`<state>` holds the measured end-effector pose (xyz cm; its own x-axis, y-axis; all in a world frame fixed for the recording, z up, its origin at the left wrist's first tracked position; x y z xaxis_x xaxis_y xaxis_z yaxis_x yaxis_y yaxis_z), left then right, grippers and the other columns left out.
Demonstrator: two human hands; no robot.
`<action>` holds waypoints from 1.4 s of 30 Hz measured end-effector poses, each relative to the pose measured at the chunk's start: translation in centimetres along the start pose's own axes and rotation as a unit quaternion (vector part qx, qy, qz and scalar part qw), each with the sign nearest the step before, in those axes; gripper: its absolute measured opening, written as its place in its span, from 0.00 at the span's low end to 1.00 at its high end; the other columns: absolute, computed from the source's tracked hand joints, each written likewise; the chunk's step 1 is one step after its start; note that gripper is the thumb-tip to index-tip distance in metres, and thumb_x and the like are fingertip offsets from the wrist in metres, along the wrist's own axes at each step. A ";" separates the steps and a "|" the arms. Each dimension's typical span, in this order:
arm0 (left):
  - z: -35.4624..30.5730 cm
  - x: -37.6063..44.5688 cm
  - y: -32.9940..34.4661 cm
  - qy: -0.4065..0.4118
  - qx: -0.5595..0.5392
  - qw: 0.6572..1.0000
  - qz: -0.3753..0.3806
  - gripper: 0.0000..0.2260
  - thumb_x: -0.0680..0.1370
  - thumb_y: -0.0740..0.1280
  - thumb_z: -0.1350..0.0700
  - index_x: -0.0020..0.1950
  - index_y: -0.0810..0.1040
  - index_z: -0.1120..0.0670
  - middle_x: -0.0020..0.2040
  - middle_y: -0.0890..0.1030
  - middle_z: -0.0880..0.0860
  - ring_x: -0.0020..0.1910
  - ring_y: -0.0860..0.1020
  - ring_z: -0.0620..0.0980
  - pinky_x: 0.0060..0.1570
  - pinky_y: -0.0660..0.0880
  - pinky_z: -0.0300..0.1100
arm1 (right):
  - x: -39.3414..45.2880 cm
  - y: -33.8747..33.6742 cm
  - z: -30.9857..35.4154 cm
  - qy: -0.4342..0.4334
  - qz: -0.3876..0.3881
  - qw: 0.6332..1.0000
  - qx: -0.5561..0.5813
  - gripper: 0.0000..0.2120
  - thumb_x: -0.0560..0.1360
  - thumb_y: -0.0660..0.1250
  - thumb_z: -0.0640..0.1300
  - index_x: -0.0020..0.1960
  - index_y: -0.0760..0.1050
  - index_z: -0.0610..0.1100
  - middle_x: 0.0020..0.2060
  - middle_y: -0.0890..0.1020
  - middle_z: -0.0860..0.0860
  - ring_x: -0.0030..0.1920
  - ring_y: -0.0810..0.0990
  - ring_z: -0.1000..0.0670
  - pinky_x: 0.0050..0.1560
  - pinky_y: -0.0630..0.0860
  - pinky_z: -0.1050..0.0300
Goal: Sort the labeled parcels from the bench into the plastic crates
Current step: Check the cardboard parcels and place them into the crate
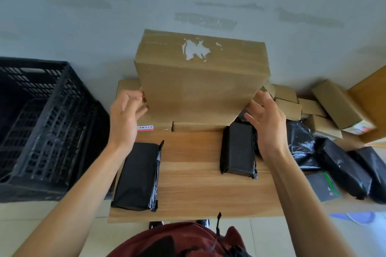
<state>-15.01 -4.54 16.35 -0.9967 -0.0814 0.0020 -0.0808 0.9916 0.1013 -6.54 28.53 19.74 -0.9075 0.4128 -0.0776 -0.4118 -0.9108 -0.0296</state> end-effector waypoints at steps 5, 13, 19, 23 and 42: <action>-0.8 0.7 -0.9 0.013 -0.023 0.998 -0.053 0.12 0.77 0.63 0.55 0.38 0.84 0.47 0.41 0.86 0.47 0.49 0.85 0.52 0.62 0.80 0.56 | 1.0 -0.1 0.4 0.112 0.073 0.991 0.032 0.39 0.83 0.39 0.70 0.68 0.80 0.49 0.62 0.85 0.53 0.68 0.80 0.54 0.76 0.61 0.32; -0.3 1.2 0.4 -0.017 -0.021 0.999 -0.033 0.19 0.84 0.61 0.56 0.68 0.74 0.70 0.50 0.84 0.46 0.62 0.82 0.57 0.63 0.79 0.56 | 2.4 0.2 1.6 0.085 0.117 0.989 0.006 0.35 0.75 0.64 0.73 0.73 0.73 0.53 0.64 0.84 0.50 0.66 0.81 0.50 0.70 0.73 0.34; -1.4 1.0 1.2 -0.045 0.009 0.999 0.029 0.19 0.85 0.52 0.40 0.63 0.81 0.43 0.60 0.85 0.43 0.59 0.81 0.45 0.53 0.75 0.50 | 2.1 0.4 2.2 0.010 0.179 0.983 -0.023 0.26 0.80 0.61 0.57 0.75 0.72 0.47 0.67 0.82 0.49 0.70 0.78 0.47 0.74 0.67 0.33; -2.7 1.0 1.4 -0.064 0.023 0.995 0.072 0.26 0.83 0.49 0.33 0.59 0.85 0.40 0.58 0.86 0.49 0.56 0.81 0.48 0.53 0.72 0.51 | 2.0 0.5 2.4 -0.016 0.222 0.974 -0.041 0.25 0.81 0.60 0.47 0.78 0.69 0.46 0.69 0.80 0.48 0.70 0.78 0.45 0.74 0.69 0.38; -2.9 -1.7 2.2 -0.036 0.008 0.993 0.113 0.35 0.70 0.78 0.42 0.74 0.76 0.52 0.65 0.84 0.52 0.65 0.81 0.53 0.62 0.76 0.52 | 2.5 -0.3 -0.2 0.040 0.115 0.992 0.020 0.16 0.84 0.64 0.49 0.70 0.77 0.44 0.61 0.85 0.46 0.63 0.83 0.43 0.66 0.78 0.33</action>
<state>-13.46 -2.47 19.46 -0.9874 0.1507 -0.0490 0.1459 0.9851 0.0907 -8.67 29.77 19.32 -0.9688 0.1917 -0.1569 -0.2000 -0.9790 0.0384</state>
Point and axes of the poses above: each hand's wrist, its own x-axis towards the middle knuckle, its own y-axis out of the palm, z = x × y, the point moved 10 cm from there along x, towards the middle knuckle
